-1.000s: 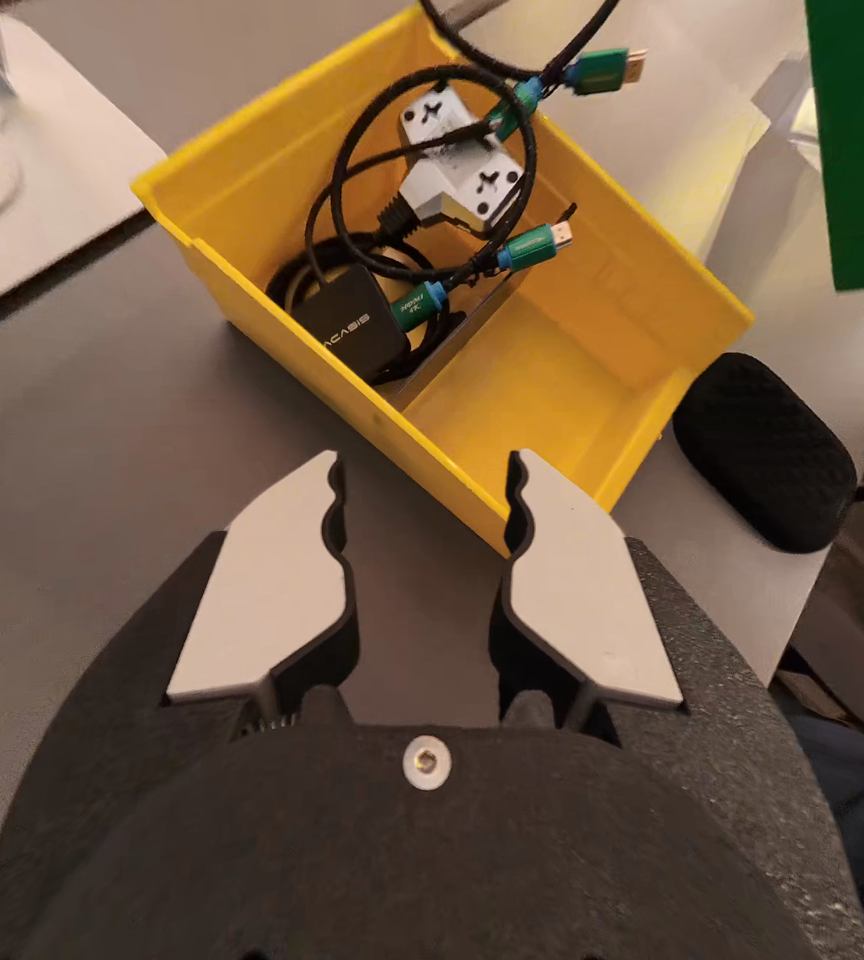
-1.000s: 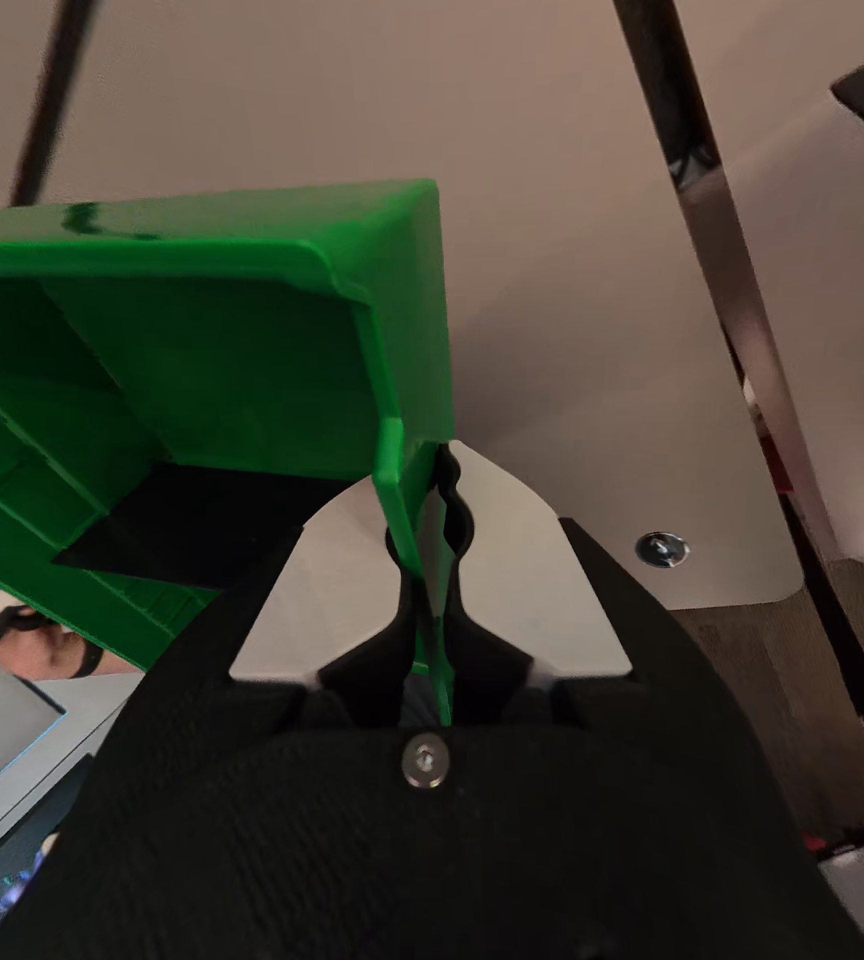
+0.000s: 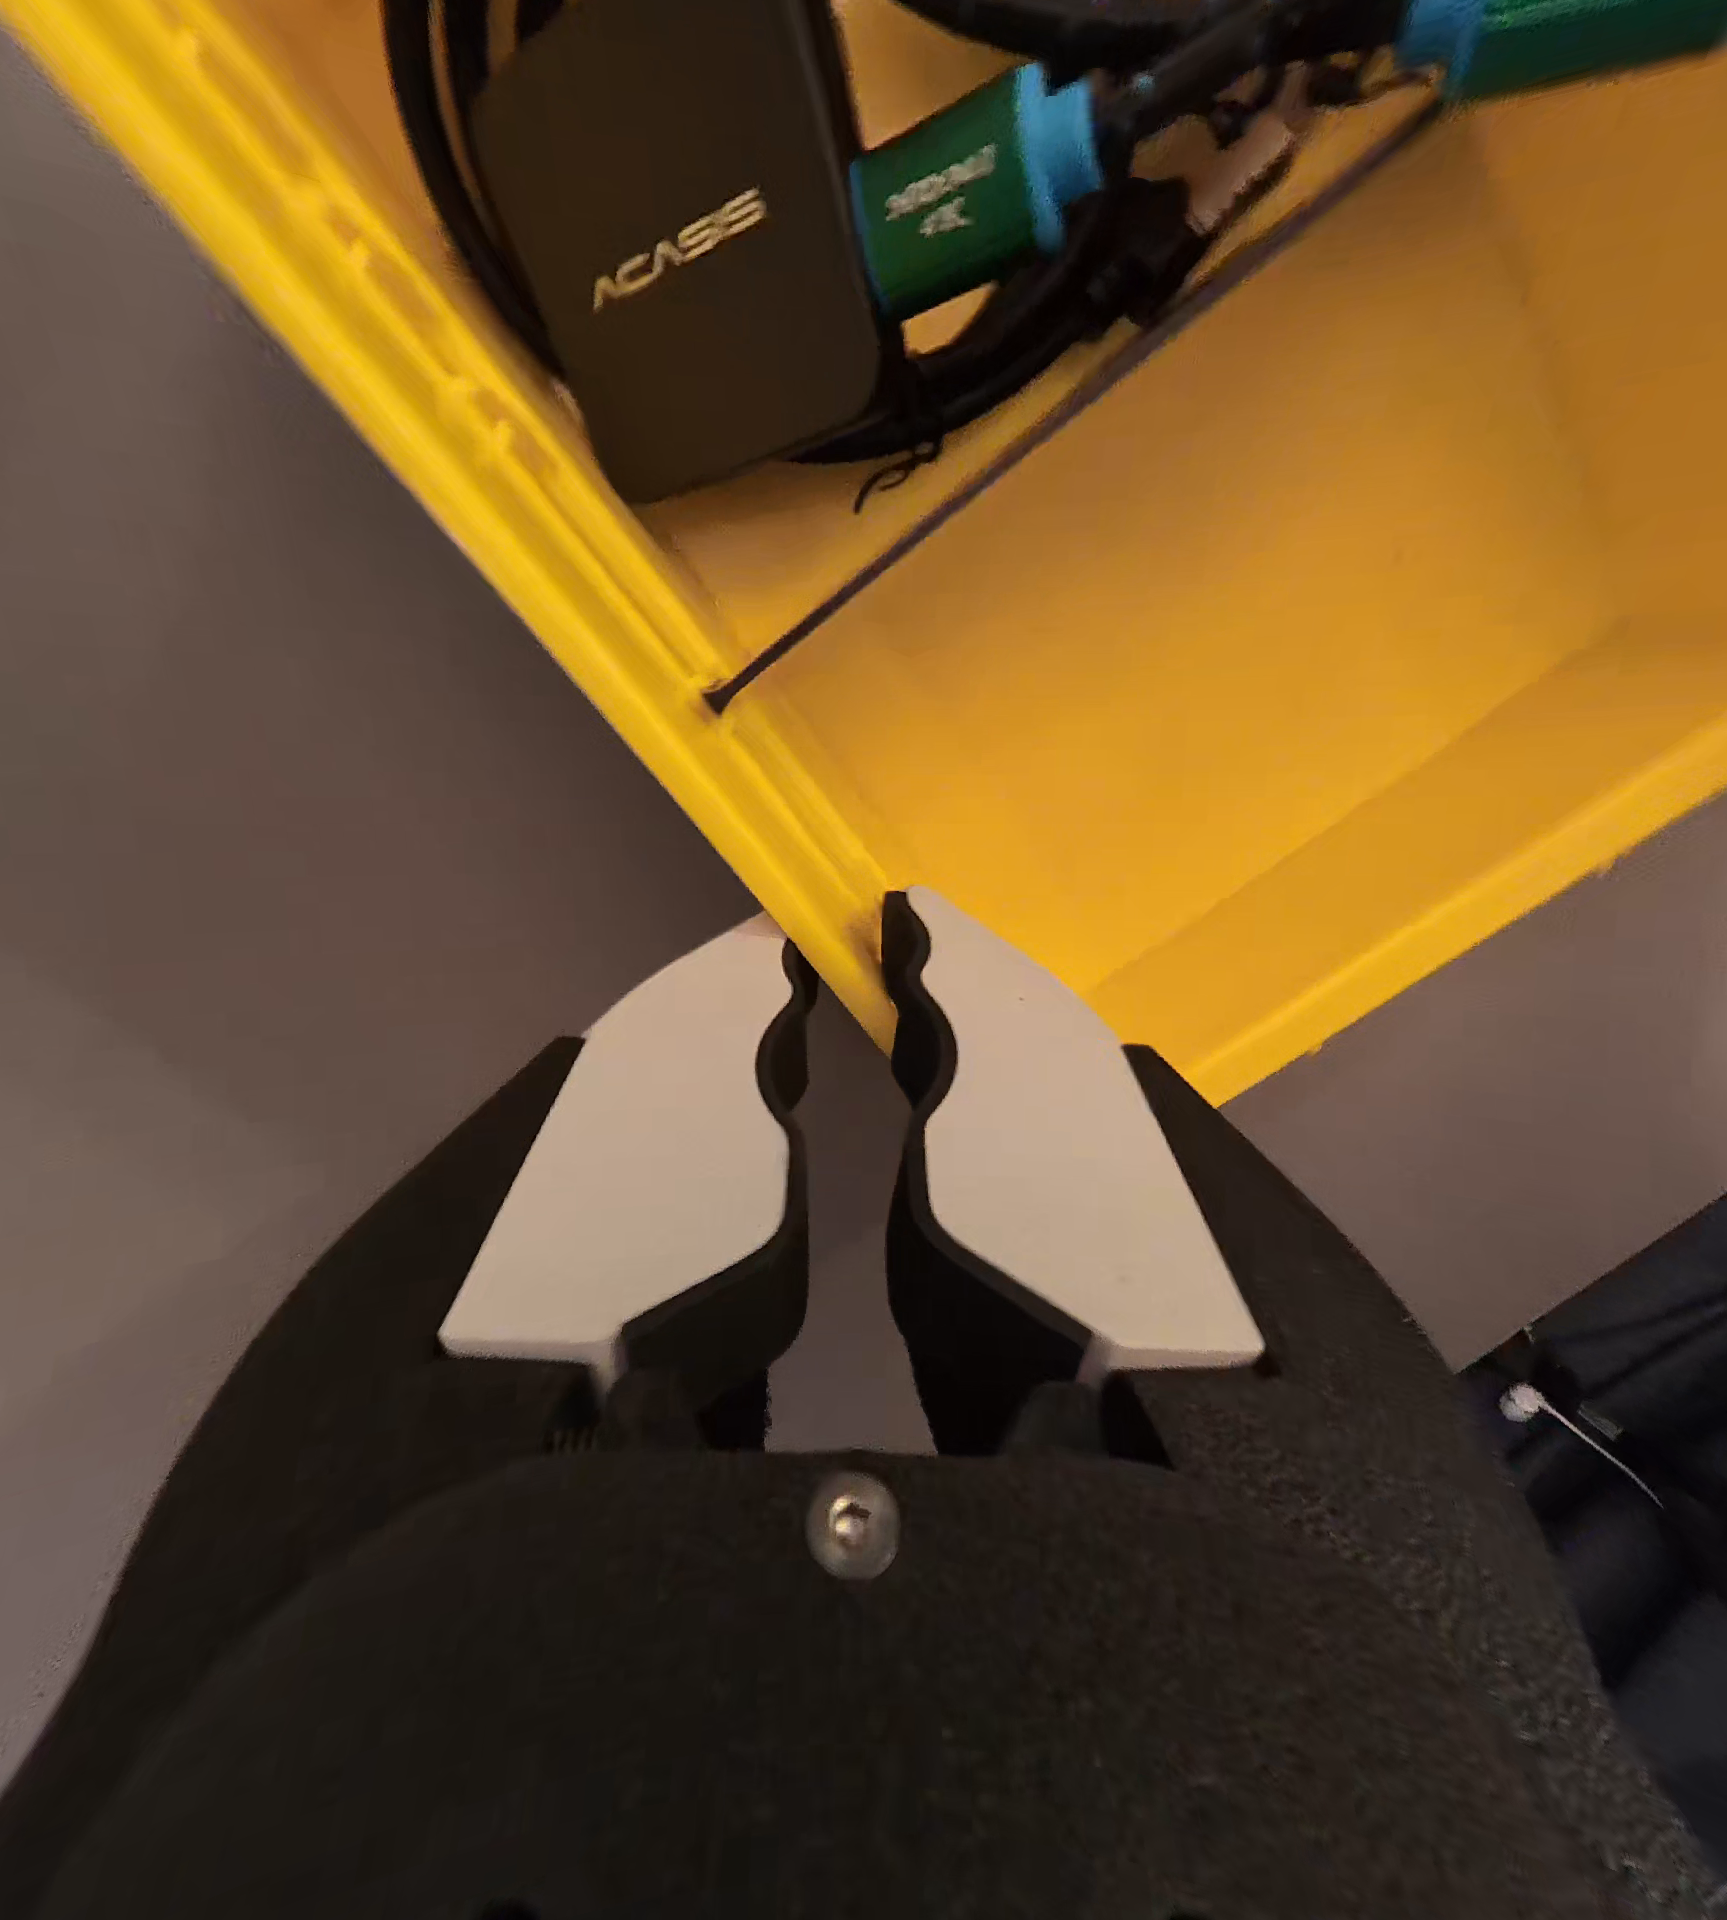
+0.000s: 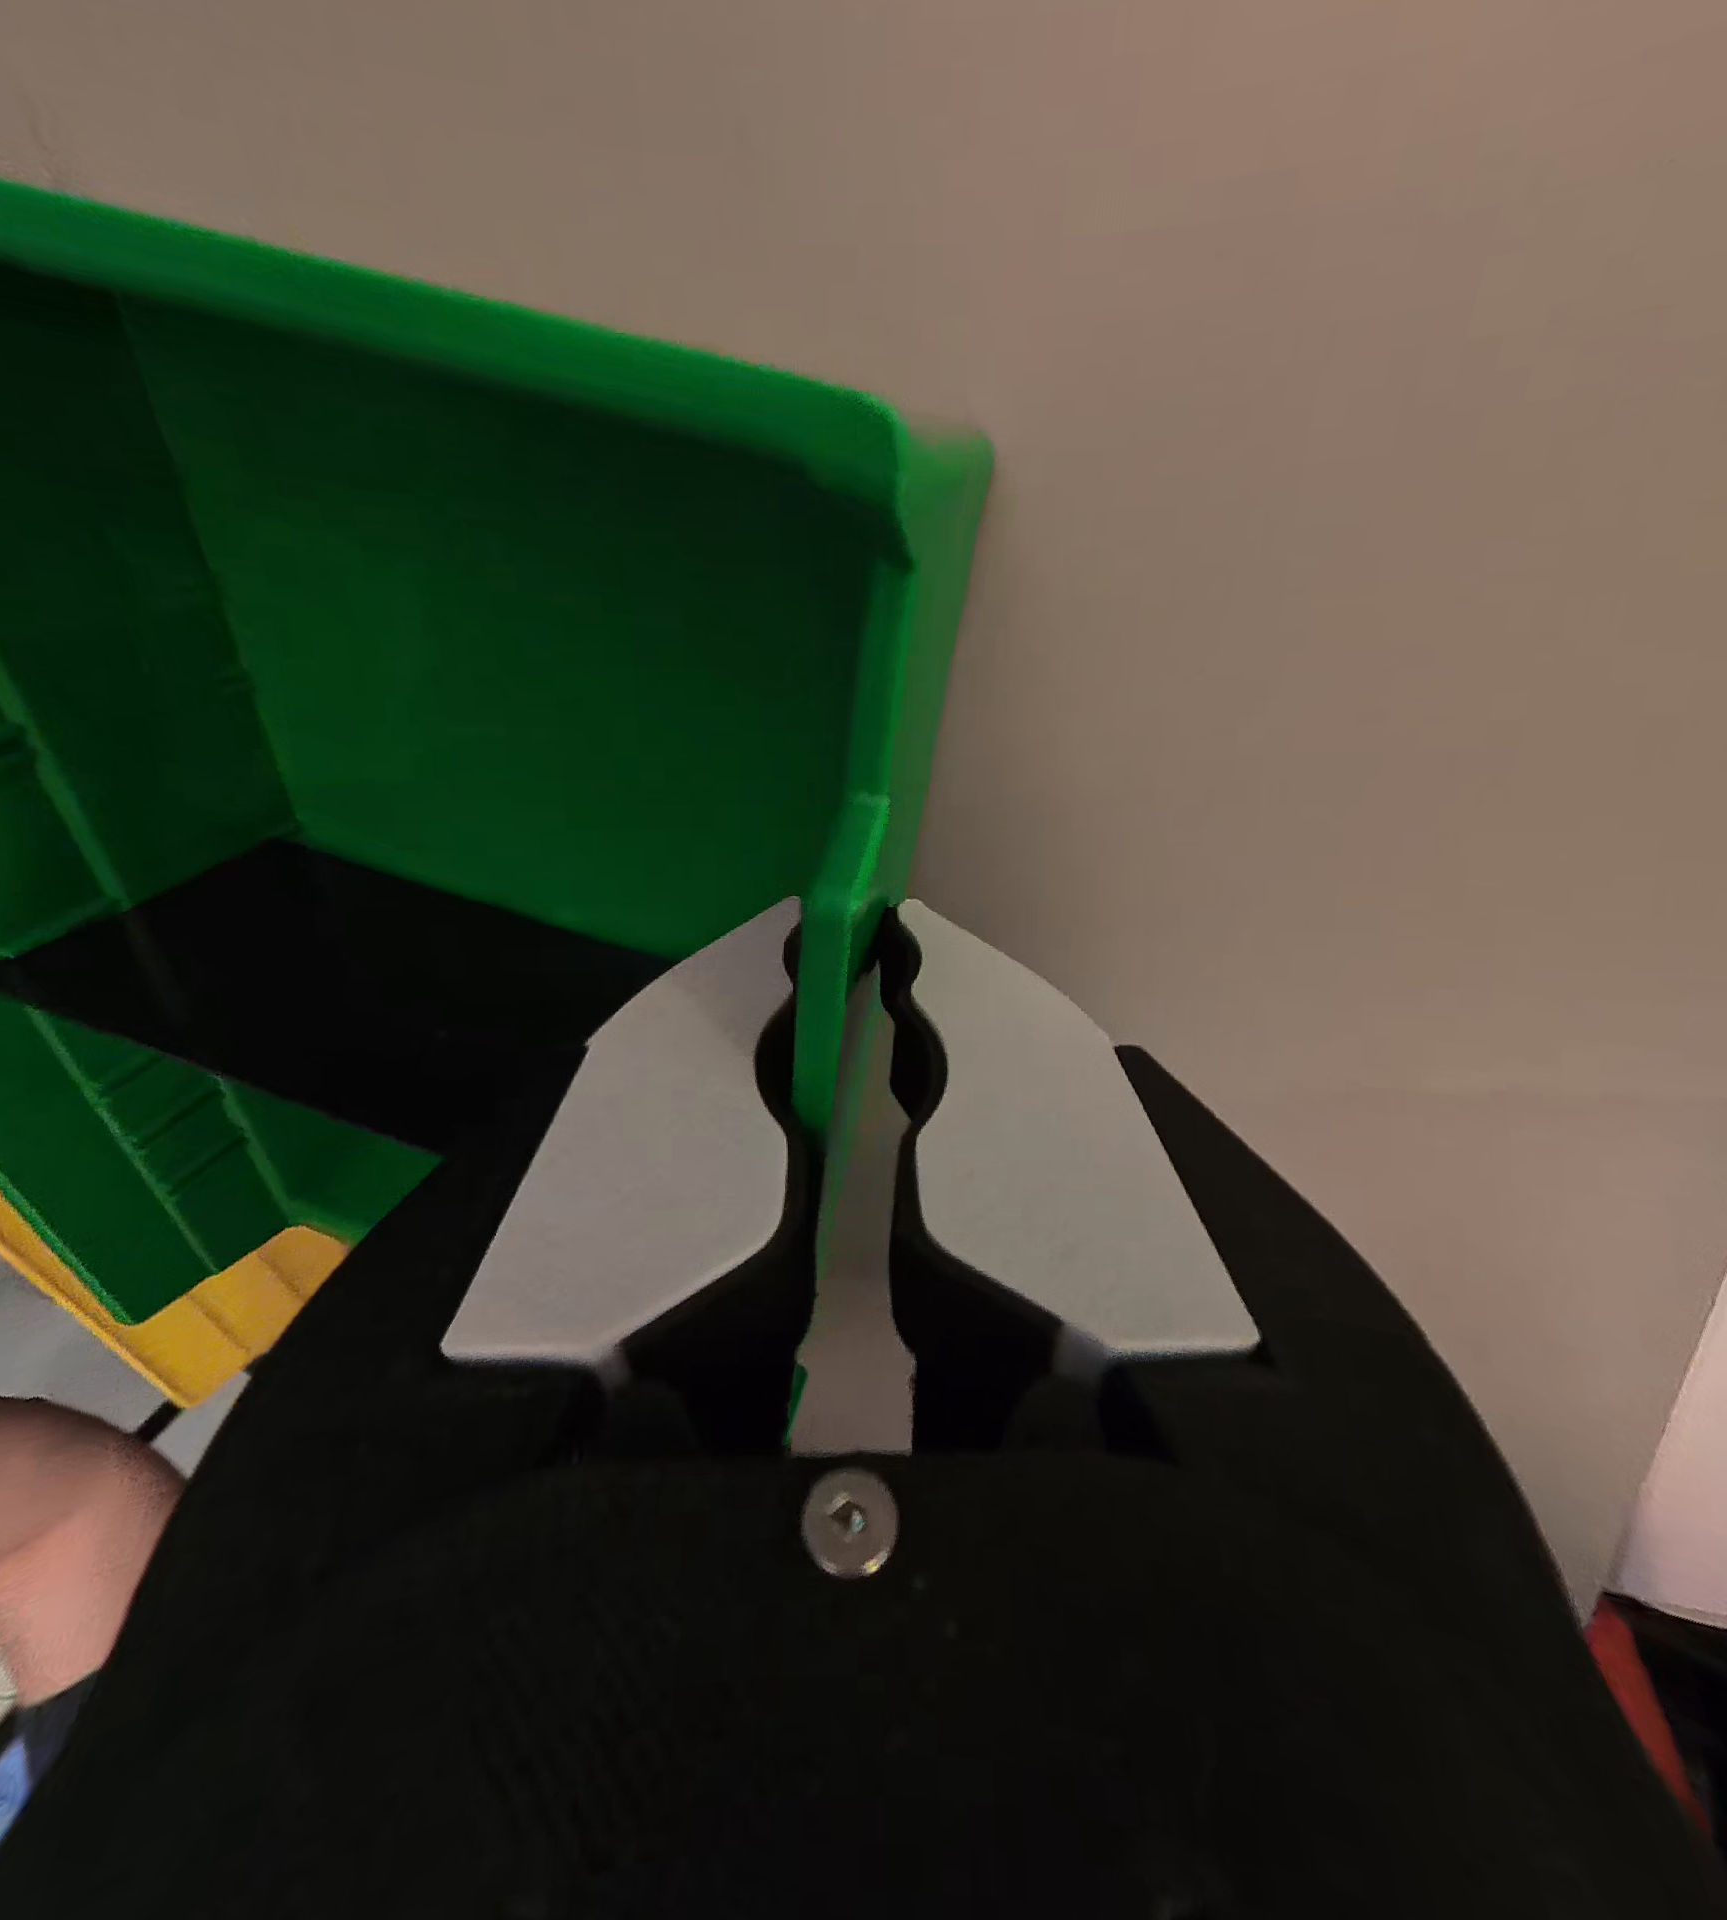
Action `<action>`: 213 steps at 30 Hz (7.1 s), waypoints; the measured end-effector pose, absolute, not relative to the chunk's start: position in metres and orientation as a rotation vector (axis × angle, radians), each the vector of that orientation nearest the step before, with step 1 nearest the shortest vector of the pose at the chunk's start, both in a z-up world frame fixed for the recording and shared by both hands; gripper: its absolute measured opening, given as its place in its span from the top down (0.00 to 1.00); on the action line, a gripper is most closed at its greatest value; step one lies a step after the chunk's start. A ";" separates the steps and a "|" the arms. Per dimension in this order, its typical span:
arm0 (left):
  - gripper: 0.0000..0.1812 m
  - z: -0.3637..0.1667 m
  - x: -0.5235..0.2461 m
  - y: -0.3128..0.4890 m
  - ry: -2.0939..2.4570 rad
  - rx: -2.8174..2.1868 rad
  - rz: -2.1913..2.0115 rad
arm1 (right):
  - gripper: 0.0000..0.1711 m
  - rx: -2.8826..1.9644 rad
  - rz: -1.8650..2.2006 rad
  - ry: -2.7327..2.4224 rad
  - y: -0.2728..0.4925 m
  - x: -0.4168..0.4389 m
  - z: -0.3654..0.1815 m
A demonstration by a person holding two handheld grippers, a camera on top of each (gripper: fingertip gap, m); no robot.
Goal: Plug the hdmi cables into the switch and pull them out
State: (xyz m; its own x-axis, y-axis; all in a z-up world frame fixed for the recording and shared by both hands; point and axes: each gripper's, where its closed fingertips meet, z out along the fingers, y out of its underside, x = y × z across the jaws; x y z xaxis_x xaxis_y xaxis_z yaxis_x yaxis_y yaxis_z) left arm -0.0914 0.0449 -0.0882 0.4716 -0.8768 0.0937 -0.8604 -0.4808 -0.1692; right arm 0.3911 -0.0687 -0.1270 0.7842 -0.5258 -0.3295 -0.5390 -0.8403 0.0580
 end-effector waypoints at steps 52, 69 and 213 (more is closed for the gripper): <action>0.96 -0.083 -0.462 0.148 0.117 -2.724 -0.484 | 0.95 -3.182 0.422 0.294 -0.007 0.305 -0.126; 0.97 -0.084 -0.468 0.139 0.147 -2.690 -0.432 | 0.85 -2.880 0.814 0.447 -0.007 0.299 -0.116; 0.75 0.135 -0.156 -0.057 1.037 -1.312 -1.078 | 0.91 -0.909 1.433 -1.053 -0.053 -0.131 0.114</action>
